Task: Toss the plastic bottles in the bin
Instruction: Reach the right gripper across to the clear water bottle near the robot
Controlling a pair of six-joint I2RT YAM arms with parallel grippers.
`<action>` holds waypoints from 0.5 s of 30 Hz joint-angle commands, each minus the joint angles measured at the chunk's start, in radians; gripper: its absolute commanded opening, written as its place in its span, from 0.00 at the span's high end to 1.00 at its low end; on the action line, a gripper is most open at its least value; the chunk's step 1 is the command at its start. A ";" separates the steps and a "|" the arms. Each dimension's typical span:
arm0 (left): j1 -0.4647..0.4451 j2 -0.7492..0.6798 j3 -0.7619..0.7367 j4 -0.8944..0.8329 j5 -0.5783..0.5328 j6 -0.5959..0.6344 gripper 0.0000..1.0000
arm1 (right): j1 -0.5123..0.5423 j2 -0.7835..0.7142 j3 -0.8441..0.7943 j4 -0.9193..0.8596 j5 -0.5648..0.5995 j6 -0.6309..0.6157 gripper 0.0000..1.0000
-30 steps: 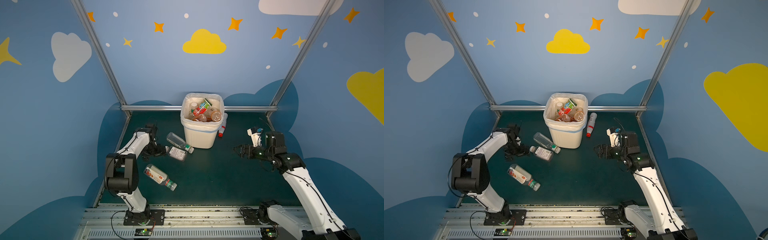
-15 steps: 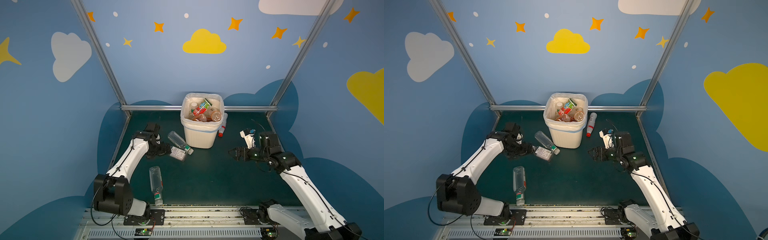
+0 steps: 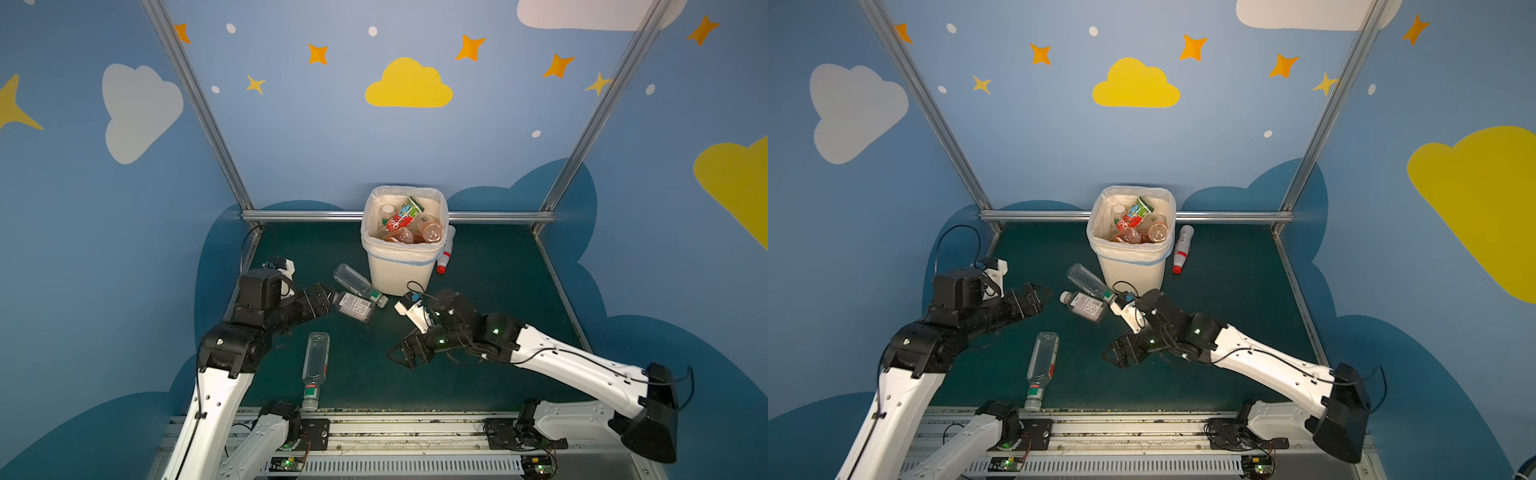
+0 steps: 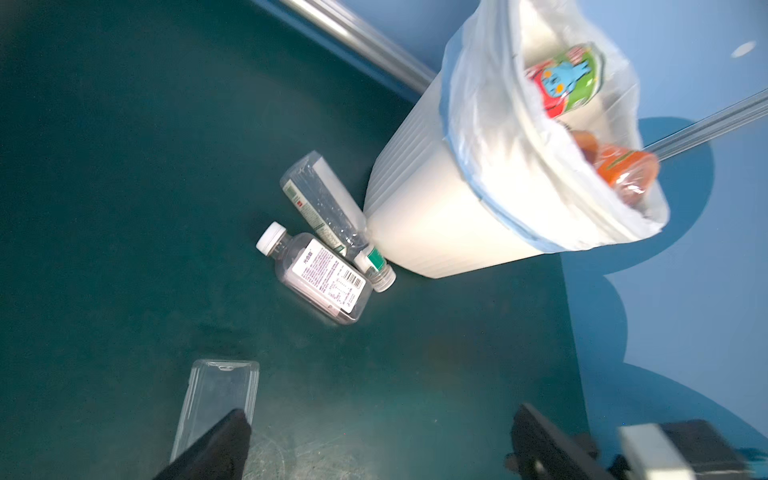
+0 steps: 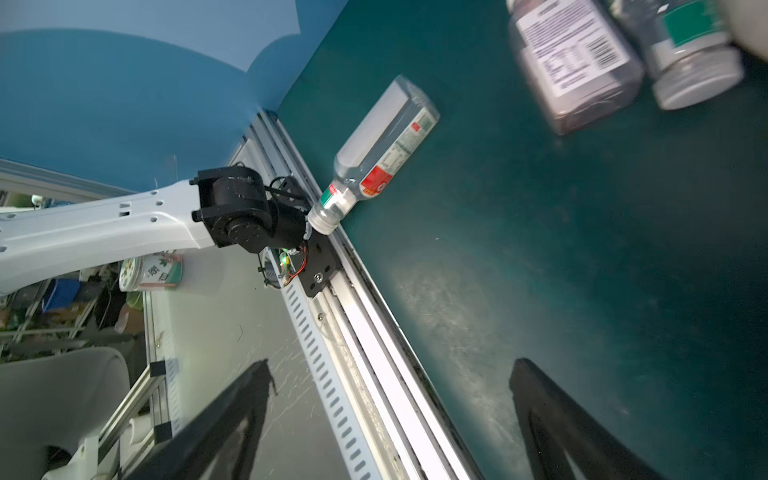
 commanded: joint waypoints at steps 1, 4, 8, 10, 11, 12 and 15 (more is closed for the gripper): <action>-0.002 -0.031 0.040 -0.046 -0.063 -0.021 0.01 | 0.064 0.122 0.092 0.060 0.102 0.090 0.08; -0.004 -0.061 0.047 -0.053 -0.071 -0.016 0.01 | 0.116 0.266 0.190 0.036 0.157 0.133 0.08; -0.004 -0.076 0.038 -0.045 -0.050 -0.007 0.01 | 0.159 0.449 0.329 -0.001 0.177 0.188 0.07; -0.003 -0.078 0.034 -0.042 -0.037 0.001 0.01 | 0.176 0.528 0.402 -0.022 0.178 0.194 0.06; -0.004 -0.082 0.029 -0.038 -0.036 0.004 0.01 | 0.184 0.576 0.447 -0.050 0.189 0.190 0.06; -0.004 -0.085 0.026 -0.034 -0.036 0.008 0.01 | 0.188 0.615 0.491 -0.079 0.193 0.186 0.06; -0.004 -0.104 0.022 -0.034 -0.006 0.022 0.01 | 0.192 0.731 0.627 -0.177 0.199 0.185 0.06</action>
